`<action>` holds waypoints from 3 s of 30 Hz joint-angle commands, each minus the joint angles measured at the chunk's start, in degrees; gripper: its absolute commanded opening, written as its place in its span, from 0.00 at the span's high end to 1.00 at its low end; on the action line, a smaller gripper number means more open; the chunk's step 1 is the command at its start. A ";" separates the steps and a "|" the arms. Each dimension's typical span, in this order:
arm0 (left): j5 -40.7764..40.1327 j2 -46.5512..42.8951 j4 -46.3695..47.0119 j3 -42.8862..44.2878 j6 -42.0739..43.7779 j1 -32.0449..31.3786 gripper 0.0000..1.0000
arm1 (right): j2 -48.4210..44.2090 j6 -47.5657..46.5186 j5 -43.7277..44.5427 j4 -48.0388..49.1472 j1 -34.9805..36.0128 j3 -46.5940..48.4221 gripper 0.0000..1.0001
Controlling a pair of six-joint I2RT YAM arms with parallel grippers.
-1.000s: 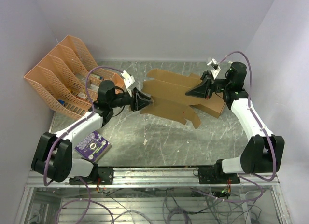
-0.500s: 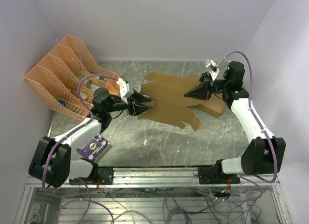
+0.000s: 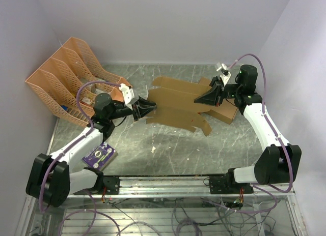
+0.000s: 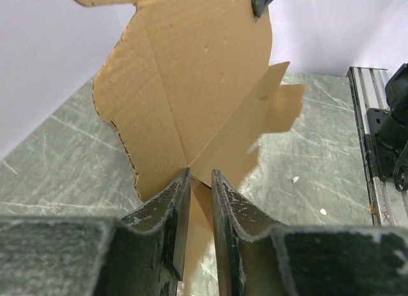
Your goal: Fold the paper box
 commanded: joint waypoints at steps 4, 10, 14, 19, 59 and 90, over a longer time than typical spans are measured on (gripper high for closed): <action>-2.27 -2.26 1.48 -2.35 -1.82 0.84 0.61 | -1.03 2.08 -2.45 1.89 0.13 1.64 1.00; -8.00 -11.64 2.02 -6.09 -6.39 4.33 0.54 | -0.80 4.40 -2.33 4.31 -0.20 2.13 1.00; -15.97 -19.13 2.29 -10.01 -2.76 5.72 0.47 | -0.28 2.20 -1.85 1.02 -0.65 5.00 1.00; -13.04 -18.54 -0.41 -6.62 -1.29 12.69 0.42 | 1.15 1.15 -1.88 -1.42 -0.71 8.82 1.00; 22.32 24.52 62.63 11.60 -53.67 5.39 0.42 | 0.58 2.80 -1.95 -2.23 2.16 12.94 1.00; -0.10 21.56 60.49 1.53 -65.51 29.45 0.33 | 4.46 44.94 0.36 37.64 -9.13 14.84 1.00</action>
